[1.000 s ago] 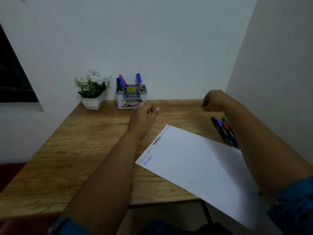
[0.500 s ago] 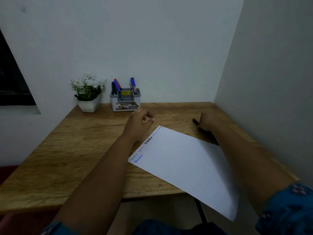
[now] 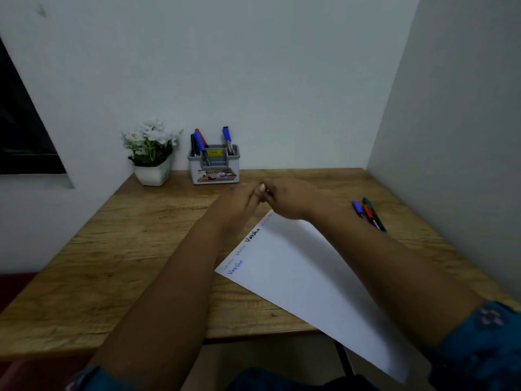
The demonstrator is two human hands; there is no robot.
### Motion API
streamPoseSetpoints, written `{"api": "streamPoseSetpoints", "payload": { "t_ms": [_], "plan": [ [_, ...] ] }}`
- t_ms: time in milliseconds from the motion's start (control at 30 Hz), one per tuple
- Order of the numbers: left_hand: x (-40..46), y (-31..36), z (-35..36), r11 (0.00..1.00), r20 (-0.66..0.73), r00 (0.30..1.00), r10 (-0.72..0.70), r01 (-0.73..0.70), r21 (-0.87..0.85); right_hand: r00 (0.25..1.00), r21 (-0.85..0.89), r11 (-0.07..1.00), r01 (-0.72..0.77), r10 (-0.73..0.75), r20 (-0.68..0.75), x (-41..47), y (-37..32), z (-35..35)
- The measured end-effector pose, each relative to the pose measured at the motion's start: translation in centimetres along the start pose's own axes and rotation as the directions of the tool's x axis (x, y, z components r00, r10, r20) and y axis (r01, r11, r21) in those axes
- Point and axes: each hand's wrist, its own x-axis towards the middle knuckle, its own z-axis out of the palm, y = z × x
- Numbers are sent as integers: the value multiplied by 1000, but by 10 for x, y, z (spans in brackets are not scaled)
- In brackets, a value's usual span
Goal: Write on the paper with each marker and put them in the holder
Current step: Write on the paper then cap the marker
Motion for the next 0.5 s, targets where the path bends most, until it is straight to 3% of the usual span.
{"api": "streamPoseSetpoints", "payload": {
  "t_ms": [100, 233, 300, 367, 400, 467, 500],
  "plan": [
    [0, -4, -7, 992, 38, 993, -110, 107, 73, 999, -14, 1000, 9, -8, 32, 4, 3, 0],
    [-6, -14, -18, 908, 160, 903, -399, 413, -66, 975, 129, 991, -32, 2, 223, -2, 3, 2],
    [-9, -23, -29, 885, 277, 850, -448, 466, 3, 974, 349, 929, -120, 41, 225, -7, 5, 3],
    [-13, -30, -41, 873, 432, 776, -459, 484, 59, 983, 723, 667, -178, 83, 165, -12, 6, 5],
    [-14, -32, -46, 865, 513, 725, -460, 497, 72, 982, 879, 439, -188, 71, 174, -15, 6, 8],
    [-16, -34, -49, 843, 634, 618, -465, 529, 102, 966, 966, -41, -254, -57, 251, -23, 5, 17],
    [-17, -34, -48, 842, 663, 587, -465, 525, 125, 952, 941, -160, -298, -122, 281, -26, 3, 23]
  ]
}}
